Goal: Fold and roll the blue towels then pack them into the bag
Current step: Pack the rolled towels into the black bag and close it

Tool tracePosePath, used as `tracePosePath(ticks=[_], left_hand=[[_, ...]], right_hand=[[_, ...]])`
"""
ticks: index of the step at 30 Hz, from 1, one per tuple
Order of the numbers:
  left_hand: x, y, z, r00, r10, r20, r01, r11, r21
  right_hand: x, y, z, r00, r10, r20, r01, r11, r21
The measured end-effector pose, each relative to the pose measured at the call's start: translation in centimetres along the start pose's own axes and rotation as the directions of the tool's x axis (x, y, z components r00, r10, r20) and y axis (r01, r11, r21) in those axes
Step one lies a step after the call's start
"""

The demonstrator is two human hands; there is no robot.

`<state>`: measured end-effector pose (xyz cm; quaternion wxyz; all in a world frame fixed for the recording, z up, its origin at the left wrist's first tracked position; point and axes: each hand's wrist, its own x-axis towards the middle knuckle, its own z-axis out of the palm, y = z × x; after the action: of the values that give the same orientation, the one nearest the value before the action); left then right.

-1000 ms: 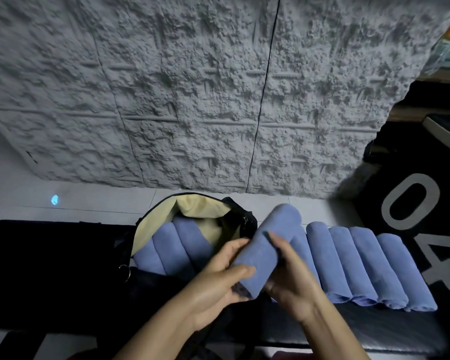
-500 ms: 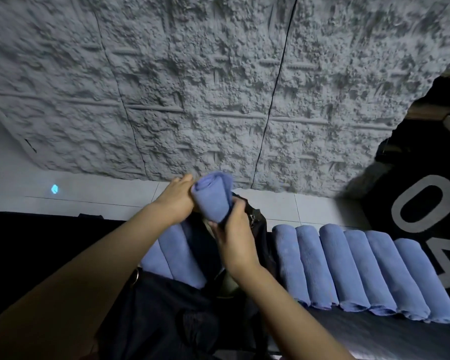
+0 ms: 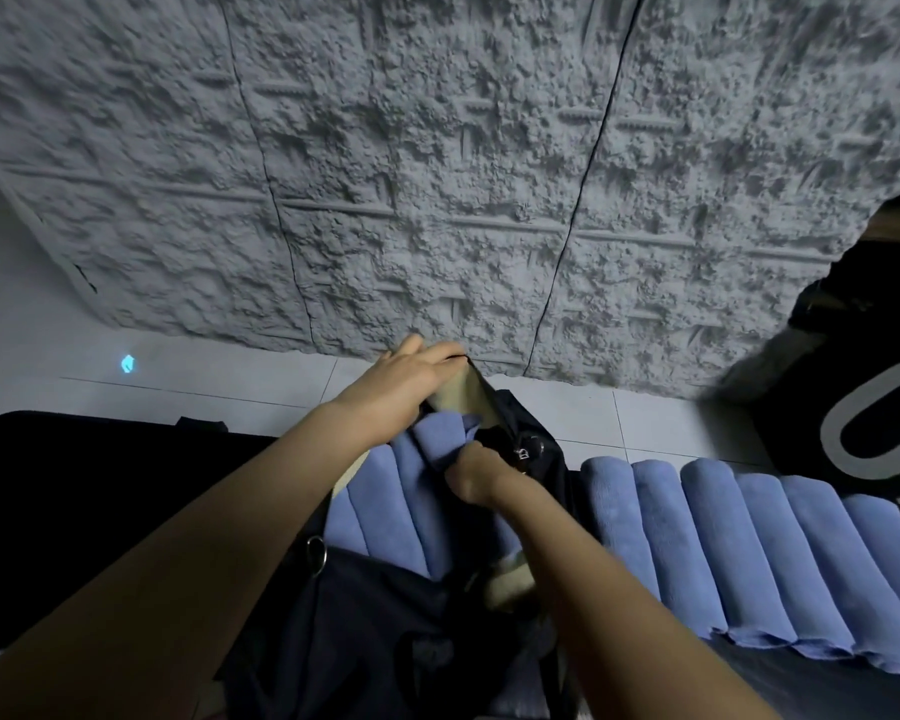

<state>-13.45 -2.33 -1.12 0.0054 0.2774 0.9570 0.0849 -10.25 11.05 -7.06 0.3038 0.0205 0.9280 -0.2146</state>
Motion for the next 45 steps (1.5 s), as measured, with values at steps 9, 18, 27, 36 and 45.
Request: tracePosePath(ticks=[9, 18, 27, 36, 45], left_hand=[[-0.7, 0.7, 1.0, 0.997, 0.04, -0.064, -0.044, 0.997, -0.064], [-2.2, 3.3, 0.5, 0.992, -0.084, -0.099, 0.091, 0.993, 0.07], [-7.5, 9.7, 7.0, 0.976, -0.116, 0.187, 0.144, 0.979, -0.144], [-8.3, 10.3, 5.4, 0.98, -0.143, 0.136, 0.123, 0.981, 0.147], [-13.2, 2.6, 0.8, 0.765, -0.631, -0.129, 0.624, 0.775, -0.095]], right_hand=[[0.9, 2.0, 2.5, 0.971, -0.016, -0.237, 0.025, 0.999, 0.034], [-4.1, 2.7, 6.6, 0.948, -0.295, -0.119, 0.25, 0.922, -0.296], [-7.6, 10.2, 3.1, 0.908, 0.149, -0.393, -0.19, 0.979, -0.069], [-11.3, 10.1, 1.2, 0.719, 0.057, -0.692, 0.065, 0.987, 0.149], [-13.0, 10.3, 1.7, 0.82, 0.019, -0.572, 0.137, 0.964, 0.228]])
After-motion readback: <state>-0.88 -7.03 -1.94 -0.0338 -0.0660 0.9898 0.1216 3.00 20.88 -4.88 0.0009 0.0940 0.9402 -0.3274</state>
